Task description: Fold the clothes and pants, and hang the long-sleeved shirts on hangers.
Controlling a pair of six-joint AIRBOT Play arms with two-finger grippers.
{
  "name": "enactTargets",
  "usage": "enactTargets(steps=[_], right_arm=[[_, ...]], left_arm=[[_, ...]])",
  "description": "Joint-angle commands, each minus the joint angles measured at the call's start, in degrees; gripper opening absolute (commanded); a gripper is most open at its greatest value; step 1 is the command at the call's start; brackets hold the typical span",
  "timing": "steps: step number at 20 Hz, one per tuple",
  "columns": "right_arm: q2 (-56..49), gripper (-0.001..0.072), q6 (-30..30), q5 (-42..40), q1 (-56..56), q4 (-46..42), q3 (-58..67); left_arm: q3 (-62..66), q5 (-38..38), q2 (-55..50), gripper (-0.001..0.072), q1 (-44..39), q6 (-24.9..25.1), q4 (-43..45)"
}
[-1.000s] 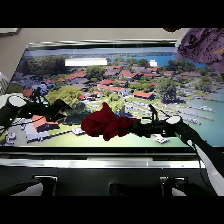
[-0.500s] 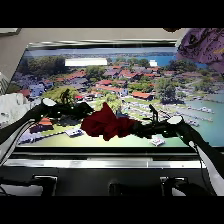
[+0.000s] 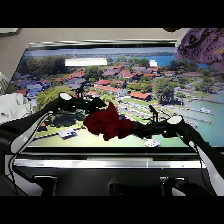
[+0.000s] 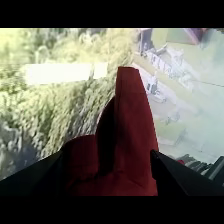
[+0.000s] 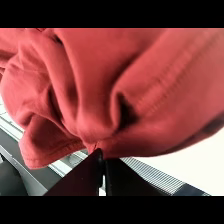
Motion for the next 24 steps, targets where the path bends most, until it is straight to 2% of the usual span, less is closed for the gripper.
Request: enactTargets(steps=[1,4,5,7,8,10,11,12,15,17,20,24], right_arm=[[0.0,0.0025,0.0,0.0,0.0,0.0,0.1],[0.0,0.0025,0.0,0.1,0.0,0.0,0.1],[0.0,0.0025,0.0,0.1,0.0,0.0,0.1],[0.0,0.0025,0.0,0.1,0.0,0.0,0.1],[0.0,0.0025,0.0,0.1,0.0,0.0,0.1],[0.0,0.0025,0.0,0.0,0.0,0.0,0.1],[0.0,0.0025,0.0,0.0,0.0,0.0,0.1],[0.0,0.0025,0.0,0.0,0.0,0.0,0.1],[0.5,0.0025,-0.6,-0.2,0.0,-0.2,0.3],[1.3,0.0024,-0.7,1.0,0.0,-5.2,4.4],[1.6,0.0024,4.7,4.1,0.0,-17.7,18.0],[1.7,0.0024,6.9,7.8,0.0,-24.9,41.4]], left_arm=[[1.7,-0.1,-1.4,0.0598,-0.8,-0.3,0.9],[1.7,-0.6,-1.4,0.0584,-0.8,-0.3,1.4],[1.7,-0.7,-1.4,0.0486,-0.8,-0.3,2.3],[1.7,-0.8,-1.4,0.0445,-0.8,-0.3,3.3],[1.7,-1.2,-1.4,0.0313,-0.8,-0.2,3.3],[1.7,-1.7,-1.5,0.0219,-1.2,-0.2,3.3],[1.7,-1.9,-1.5,0.0143,-1.4,-0.2,3.3],[1.7,-2.2,-1.5,0.0011,-1.5,0.6,3.3],[2.0,-2.4,-1.2,0.0015,-0.7,0.1,3.4],[4.0,-3.2,0.0,0.0013,2.3,-2.3,3.9],[10.5,-5.5,4.9,0.0011,8.3,-7.2,11.4],[24.1,-11.0,15.2,0.0011,14.4,-12.0,23.3]])
